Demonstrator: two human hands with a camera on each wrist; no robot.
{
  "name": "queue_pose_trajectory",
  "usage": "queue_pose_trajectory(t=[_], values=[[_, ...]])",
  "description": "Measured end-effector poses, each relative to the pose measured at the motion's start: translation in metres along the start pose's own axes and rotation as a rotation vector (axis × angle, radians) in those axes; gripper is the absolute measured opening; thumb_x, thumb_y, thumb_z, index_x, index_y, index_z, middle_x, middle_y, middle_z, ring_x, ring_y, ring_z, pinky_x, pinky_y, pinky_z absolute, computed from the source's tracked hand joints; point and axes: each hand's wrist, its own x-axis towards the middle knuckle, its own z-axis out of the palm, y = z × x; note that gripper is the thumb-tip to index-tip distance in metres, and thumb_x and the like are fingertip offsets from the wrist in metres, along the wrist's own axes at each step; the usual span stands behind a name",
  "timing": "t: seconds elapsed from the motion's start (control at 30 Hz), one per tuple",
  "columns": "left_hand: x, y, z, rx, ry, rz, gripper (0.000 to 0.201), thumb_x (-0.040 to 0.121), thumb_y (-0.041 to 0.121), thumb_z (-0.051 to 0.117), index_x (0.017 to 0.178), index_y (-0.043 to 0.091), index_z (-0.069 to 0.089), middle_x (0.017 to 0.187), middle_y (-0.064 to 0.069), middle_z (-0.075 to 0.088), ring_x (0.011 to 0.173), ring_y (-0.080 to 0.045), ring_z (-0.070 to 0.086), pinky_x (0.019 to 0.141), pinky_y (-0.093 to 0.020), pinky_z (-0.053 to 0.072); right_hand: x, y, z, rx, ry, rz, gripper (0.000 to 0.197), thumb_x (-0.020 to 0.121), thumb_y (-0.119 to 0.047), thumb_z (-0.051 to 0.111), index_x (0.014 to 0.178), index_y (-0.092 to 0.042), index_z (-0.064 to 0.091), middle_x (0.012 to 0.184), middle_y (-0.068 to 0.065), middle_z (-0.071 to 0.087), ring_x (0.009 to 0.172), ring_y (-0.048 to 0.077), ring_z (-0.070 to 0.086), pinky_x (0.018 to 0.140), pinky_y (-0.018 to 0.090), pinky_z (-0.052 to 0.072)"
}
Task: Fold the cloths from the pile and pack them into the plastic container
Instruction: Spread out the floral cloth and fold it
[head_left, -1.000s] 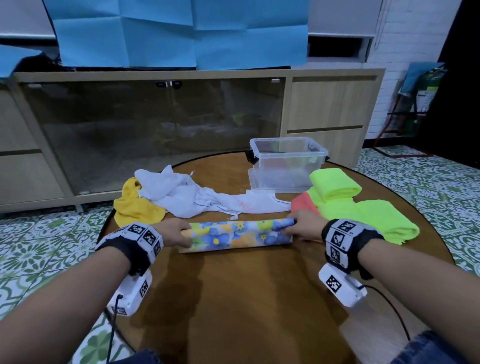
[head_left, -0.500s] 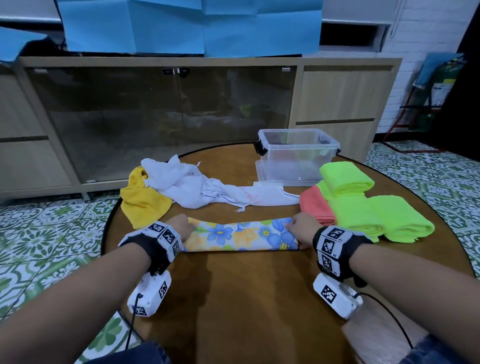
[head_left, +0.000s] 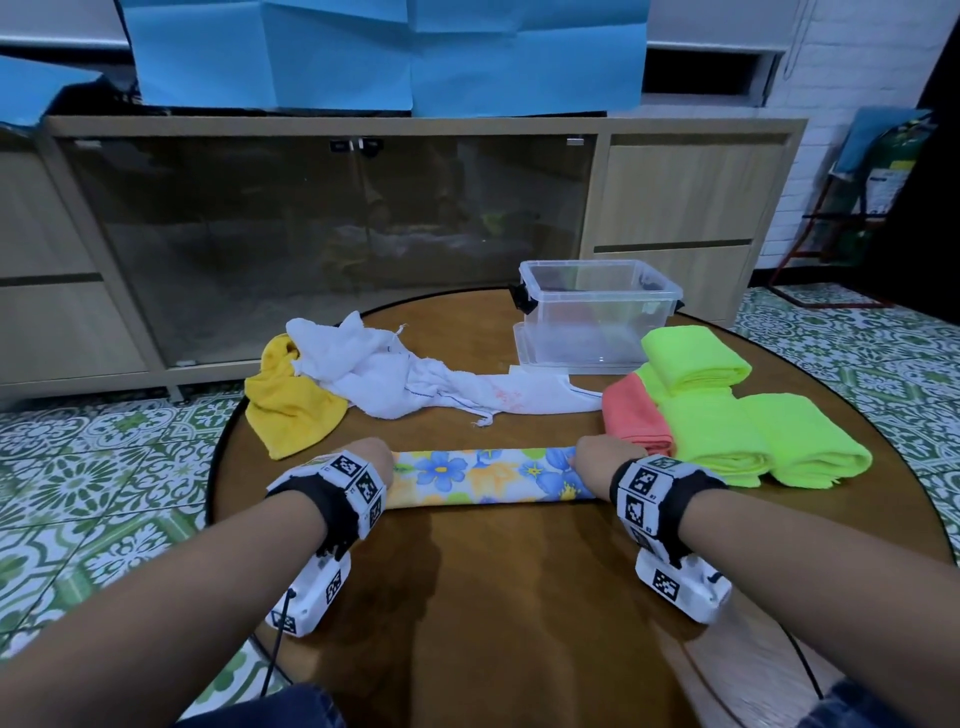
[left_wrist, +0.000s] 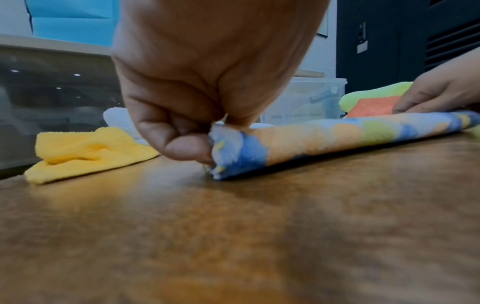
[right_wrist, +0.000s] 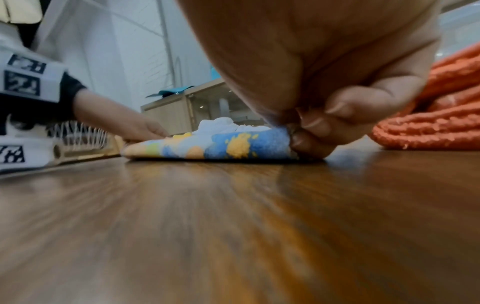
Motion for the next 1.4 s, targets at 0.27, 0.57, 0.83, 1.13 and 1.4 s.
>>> queue_pose_trajectory(t=[0.27, 0.57, 0.83, 1.13, 1.4], values=[[-0.019, 0.031, 0.008, -0.163, 0.413, 0.233, 0.054, 0.097, 0.022, 0.037, 0.147, 0.017, 0.016, 0.151, -0.009, 0.021, 0.139, -0.027, 0.024, 0.108, -0.039, 0.028, -0.019, -0.002, -0.002, -0.005, 0.414, -0.259, 0.038, 0.096, -0.024, 0.040, 0.131, -0.008, 0.037, 0.132, 0.010, 0.042, 0.119, 0.027, 0.045, 0.084, 0.034, 0.041], [-0.032, 0.070, 0.036, -0.058, 0.130, 0.505, 0.072, 0.097, 0.054, 0.028, 0.150, 0.025, -0.009, 0.157, -0.002, -0.016, 0.146, -0.023, -0.011, 0.116, -0.048, 0.000, -0.025, -0.005, 0.022, -0.100, -0.078, -0.455, 0.074, 0.098, -0.050, 0.030, 0.150, -0.012, -0.007, 0.157, 0.007, -0.016, 0.146, 0.027, -0.007, 0.119, 0.038, 0.004], [-0.002, 0.011, 0.029, 0.051, 0.049, 0.488, 0.073, 0.097, 0.054, 0.027, 0.148, 0.024, -0.015, 0.157, -0.005, -0.017, 0.146, -0.022, -0.010, 0.117, -0.040, 0.001, -0.021, 0.007, 0.022, -0.034, -0.103, -0.473, 0.073, 0.099, -0.049, 0.028, 0.150, -0.013, -0.011, 0.157, 0.004, -0.017, 0.146, 0.022, -0.011, 0.119, 0.038, 0.005], [0.013, -0.025, 0.014, 0.045, 0.316, 0.526, 0.059, 0.089, 0.012, 0.048, 0.142, 0.033, 0.032, 0.142, 0.003, 0.033, 0.127, -0.018, 0.042, 0.099, -0.029, 0.041, -0.025, 0.005, 0.014, -0.144, 0.198, -0.459, 0.055, 0.097, -0.038, 0.039, 0.143, -0.011, 0.027, 0.150, 0.008, 0.029, 0.135, 0.024, 0.034, 0.100, 0.037, 0.038], [0.023, -0.049, -0.002, -0.737, 0.414, 0.425, 0.033, 0.067, 0.035, 0.058, 0.086, 0.009, 0.063, 0.084, -0.009, 0.062, 0.084, -0.026, 0.057, 0.072, -0.033, 0.042, -0.016, 0.011, -0.018, 0.373, 0.320, -0.317, 0.014, 0.088, -0.018, 0.051, 0.099, -0.011, 0.056, 0.095, 0.011, 0.060, 0.093, 0.028, 0.058, 0.069, 0.029, 0.042]])
